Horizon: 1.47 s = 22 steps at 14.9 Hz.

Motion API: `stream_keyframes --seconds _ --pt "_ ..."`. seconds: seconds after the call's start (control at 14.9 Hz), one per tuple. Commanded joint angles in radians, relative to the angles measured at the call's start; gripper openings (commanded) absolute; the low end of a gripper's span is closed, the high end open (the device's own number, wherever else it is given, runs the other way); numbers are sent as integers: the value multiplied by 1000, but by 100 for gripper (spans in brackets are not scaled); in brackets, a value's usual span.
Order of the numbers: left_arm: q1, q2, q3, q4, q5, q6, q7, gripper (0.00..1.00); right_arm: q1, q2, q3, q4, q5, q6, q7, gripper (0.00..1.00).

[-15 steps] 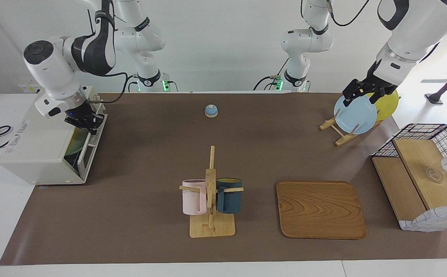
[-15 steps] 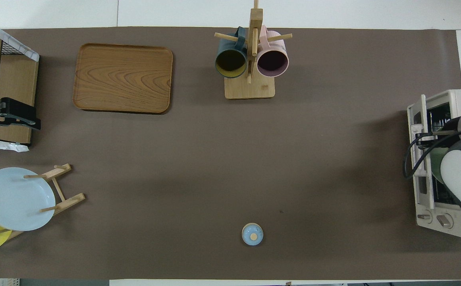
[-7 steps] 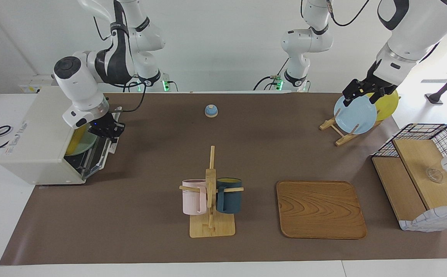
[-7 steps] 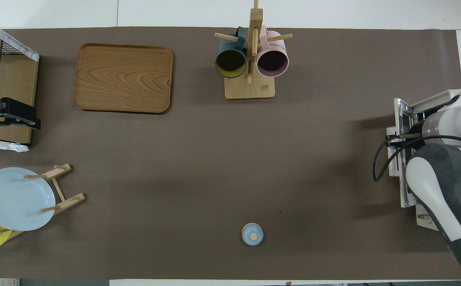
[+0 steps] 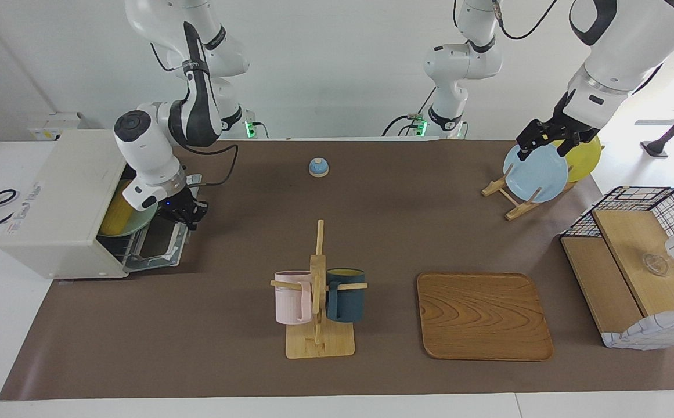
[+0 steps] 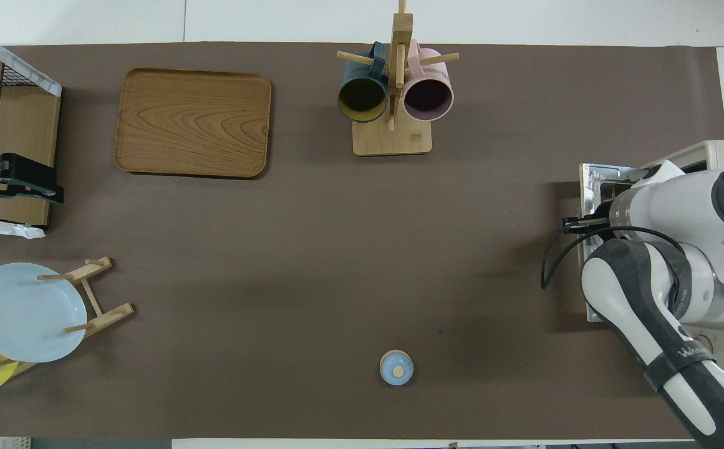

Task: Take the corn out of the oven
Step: 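Reach the right gripper into the open toaster oven toward the plate, then grasp the green plate with corn inside the oven with the right gripper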

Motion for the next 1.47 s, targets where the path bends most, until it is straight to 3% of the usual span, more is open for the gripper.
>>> stream_keyframes --seconds 0.0,0.54,0.67,0.74,0.8,0.87,1.07,1.41 --pt "12 -7 -4 -7 -9 4 4 100 -2 42 -28 2 4 72 -15 0" --pt "12 -7 -4 -7 -9 4 4 100 50 54 -27 42 17 52 20 0" --pt "12 -7 -4 -7 -9 4 4 100 47 50 -28 86 15 -12 20 0" --pt "13 -7 -4 -7 -9 4 4 100 42 42 -31 120 15 -89 28 6" --pt "13 -7 -4 -7 -9 4 4 100 36 36 -35 152 12 -158 45 25" --pt "12 -7 -4 -7 -9 4 4 100 23 28 -38 180 3 -219 60 32" --pt "12 -7 -4 -7 -9 4 4 100 -48 -10 -38 178 -6 -318 76 35" --pt "12 -7 -4 -7 -9 4 4 100 -86 -36 -36 119 -11 -303 68 37"
